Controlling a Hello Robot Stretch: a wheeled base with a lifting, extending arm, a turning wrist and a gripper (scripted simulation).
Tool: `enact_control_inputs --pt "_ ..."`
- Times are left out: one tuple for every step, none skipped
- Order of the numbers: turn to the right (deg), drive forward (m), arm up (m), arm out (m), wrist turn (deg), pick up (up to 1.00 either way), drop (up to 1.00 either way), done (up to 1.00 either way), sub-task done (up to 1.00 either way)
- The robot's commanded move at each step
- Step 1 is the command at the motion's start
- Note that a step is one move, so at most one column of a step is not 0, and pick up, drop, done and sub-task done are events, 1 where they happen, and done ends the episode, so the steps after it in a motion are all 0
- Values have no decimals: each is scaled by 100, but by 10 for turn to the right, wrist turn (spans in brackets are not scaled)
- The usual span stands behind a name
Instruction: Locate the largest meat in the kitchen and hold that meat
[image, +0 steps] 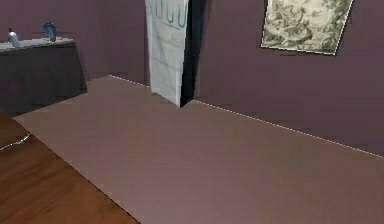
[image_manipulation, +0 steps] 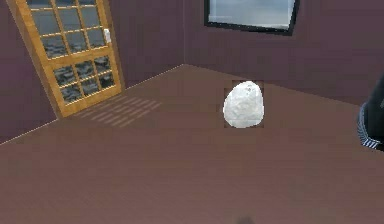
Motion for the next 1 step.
enact_control_inputs --pt "450 0 0 0 0 0 0 0 0"
